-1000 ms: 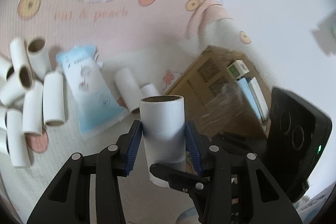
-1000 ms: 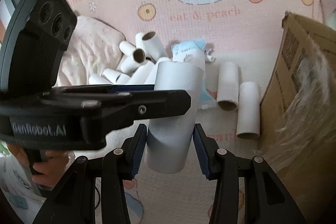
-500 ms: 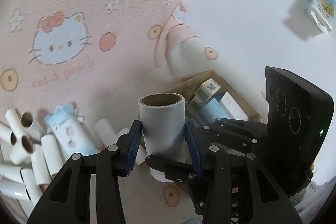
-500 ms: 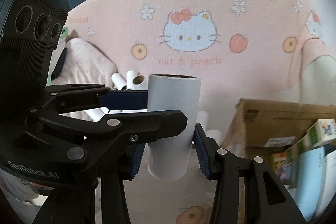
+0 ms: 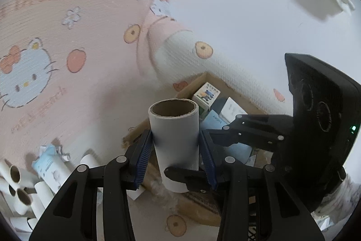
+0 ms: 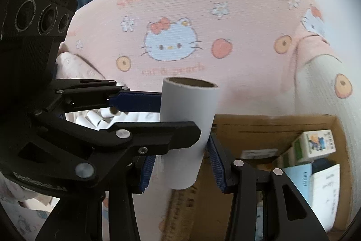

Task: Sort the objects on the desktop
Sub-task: 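Close the right gripper on the tube while the left gripper opens and releases it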

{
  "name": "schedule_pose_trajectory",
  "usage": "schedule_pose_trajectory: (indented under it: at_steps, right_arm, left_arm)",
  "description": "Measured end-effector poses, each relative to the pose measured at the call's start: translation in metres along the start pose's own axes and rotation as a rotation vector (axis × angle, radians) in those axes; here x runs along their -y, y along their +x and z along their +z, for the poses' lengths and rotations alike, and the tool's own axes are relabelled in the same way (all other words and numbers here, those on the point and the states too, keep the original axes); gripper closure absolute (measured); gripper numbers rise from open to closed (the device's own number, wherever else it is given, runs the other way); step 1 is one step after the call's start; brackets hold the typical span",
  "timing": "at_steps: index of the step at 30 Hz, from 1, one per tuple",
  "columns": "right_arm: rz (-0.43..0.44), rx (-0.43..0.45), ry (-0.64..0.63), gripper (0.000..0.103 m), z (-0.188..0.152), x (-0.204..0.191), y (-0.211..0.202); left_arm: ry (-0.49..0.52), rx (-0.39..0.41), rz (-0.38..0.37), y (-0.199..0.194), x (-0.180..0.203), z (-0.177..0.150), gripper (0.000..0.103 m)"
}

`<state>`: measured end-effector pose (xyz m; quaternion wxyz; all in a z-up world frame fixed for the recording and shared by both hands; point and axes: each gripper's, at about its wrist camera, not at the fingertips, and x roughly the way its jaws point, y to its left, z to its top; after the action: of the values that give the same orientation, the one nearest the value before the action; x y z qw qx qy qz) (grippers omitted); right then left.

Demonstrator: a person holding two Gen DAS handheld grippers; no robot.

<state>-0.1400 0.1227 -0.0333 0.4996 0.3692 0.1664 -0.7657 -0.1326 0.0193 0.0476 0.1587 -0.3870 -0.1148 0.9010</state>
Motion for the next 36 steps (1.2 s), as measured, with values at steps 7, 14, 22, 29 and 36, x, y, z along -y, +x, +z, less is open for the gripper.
schedule_pose_trajectory:
  at_steps: [7, 14, 22, 29, 36]
  right_arm:
    - [-0.027, -0.052, 0.016, 0.060, -0.011, 0.025, 0.005]
    - [0.033, -0.084, 0.121, 0.062, -0.018, 0.054, 0.004]
    - [0.085, -0.130, 0.195, 0.062, -0.032, 0.070, 0.010]
    - [0.144, -0.174, 0.249, 0.062, -0.037, 0.078, 0.021]
    - [0.139, -0.254, 0.226, 0.062, -0.032, 0.079, 0.037]
  left_arm:
    - [-0.020, -0.116, -0.021, 0.033, 0.012, 0.008, 0.057]
    - [-0.081, -0.216, -0.063, 0.057, 0.015, 0.010, 0.057]
    - [-0.078, -0.263, -0.065, 0.074, 0.022, 0.004, 0.057]
    - [-0.050, -0.291, -0.054, 0.079, 0.021, 0.003, 0.057]
    - [-0.047, -0.309, -0.054, 0.086, 0.008, 0.005, 0.055]
